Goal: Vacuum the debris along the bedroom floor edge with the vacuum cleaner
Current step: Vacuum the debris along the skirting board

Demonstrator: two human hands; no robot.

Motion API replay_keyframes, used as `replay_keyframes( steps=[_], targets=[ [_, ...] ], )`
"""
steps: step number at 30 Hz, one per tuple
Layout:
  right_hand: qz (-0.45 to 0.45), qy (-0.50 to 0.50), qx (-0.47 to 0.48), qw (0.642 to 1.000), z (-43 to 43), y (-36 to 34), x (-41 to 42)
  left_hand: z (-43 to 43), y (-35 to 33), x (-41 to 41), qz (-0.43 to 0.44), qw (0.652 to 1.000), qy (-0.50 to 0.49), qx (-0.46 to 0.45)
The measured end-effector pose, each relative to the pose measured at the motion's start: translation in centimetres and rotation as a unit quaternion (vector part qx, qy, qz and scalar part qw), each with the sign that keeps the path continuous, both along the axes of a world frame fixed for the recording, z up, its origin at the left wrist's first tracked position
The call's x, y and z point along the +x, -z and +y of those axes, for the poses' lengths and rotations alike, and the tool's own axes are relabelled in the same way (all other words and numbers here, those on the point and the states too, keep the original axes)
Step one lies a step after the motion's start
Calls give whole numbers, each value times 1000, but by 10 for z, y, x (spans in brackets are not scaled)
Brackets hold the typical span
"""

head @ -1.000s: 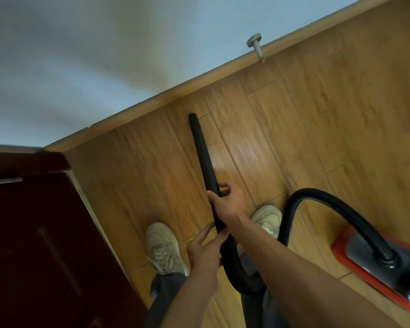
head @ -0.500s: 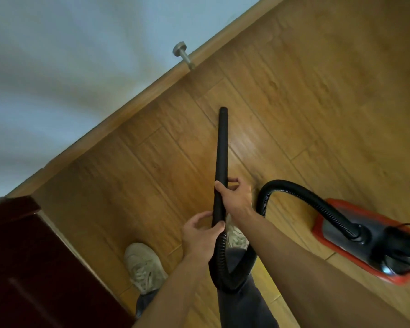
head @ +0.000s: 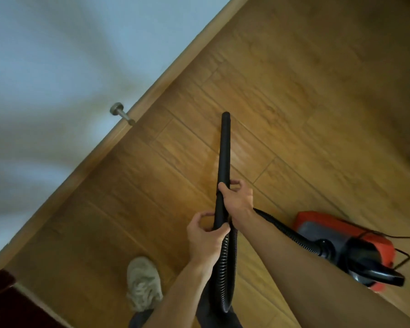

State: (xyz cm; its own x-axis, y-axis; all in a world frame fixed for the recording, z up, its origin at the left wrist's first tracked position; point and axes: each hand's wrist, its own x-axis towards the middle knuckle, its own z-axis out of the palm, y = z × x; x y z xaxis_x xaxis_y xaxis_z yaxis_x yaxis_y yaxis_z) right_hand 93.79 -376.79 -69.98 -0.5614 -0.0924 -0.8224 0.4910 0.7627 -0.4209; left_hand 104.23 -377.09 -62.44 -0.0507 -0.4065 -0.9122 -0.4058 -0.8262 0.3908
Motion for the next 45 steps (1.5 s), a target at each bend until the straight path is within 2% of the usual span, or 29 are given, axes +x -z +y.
replay_keyframes(
  steps=[7,20,26,34,37,45],
  targets=[
    [9,66,15,998,-24,-2,-44,-35,2,-44,-2,999,42,-24],
    [41,73,34,996,-119,9,-116,-138,15,-112,13,995,97,-17],
    [58,103,24,993,-133,4,-150,-154,16,-144,12,991,130,-22],
    [45,205,-5,978,-76,-19,-174,-122,-2,-174,17,966,253,-40],
    [42,240,-36,969,-37,-32,-178,-93,-10,-181,31,943,324,-65],
    [69,297,-48,951,87,-63,-166,3,-22,-182,43,883,464,-58]
  ],
)
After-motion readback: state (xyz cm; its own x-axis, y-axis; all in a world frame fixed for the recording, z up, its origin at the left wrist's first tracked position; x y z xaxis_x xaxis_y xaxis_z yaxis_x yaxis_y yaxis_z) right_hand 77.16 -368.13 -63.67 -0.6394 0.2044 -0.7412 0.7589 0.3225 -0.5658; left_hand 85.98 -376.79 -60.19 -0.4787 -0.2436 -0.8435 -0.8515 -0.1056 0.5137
